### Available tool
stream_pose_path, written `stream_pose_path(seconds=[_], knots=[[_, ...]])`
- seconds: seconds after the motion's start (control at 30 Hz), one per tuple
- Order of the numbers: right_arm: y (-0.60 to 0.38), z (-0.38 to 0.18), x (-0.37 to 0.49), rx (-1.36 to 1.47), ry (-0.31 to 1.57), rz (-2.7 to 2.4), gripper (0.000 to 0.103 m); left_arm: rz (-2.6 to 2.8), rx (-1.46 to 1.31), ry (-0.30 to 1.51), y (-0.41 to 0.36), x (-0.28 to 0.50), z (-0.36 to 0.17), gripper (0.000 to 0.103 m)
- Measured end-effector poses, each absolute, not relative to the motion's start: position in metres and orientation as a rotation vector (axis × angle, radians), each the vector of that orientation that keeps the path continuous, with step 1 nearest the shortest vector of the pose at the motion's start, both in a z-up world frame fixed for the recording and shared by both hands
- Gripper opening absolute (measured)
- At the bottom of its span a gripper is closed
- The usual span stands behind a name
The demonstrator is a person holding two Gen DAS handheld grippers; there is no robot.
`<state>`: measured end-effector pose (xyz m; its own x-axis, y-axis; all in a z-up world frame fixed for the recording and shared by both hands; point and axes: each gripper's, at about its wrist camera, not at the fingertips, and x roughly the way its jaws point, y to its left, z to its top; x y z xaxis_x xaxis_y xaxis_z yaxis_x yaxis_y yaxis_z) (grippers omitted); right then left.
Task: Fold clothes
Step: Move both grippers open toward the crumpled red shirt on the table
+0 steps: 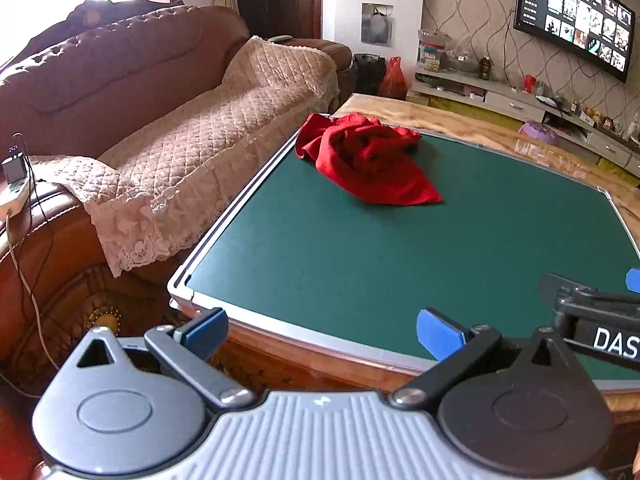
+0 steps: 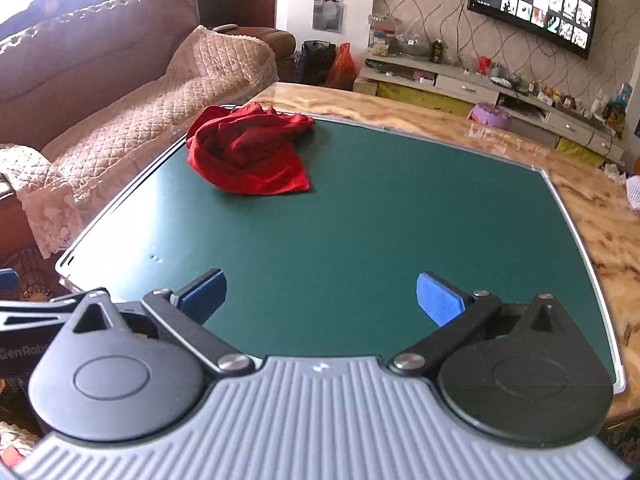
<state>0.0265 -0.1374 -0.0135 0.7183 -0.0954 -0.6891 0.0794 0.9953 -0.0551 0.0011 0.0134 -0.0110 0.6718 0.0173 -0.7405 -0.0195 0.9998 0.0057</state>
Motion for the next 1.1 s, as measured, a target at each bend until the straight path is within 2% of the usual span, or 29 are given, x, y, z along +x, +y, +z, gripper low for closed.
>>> stream_pose_path(seconds=[1.1], knots=[[-0.15,-0.034,0.028,0.019,0.795,-0.055,0.103,-0.016,0.053,0.92,-0.009,0.006,-0.027,0.103]])
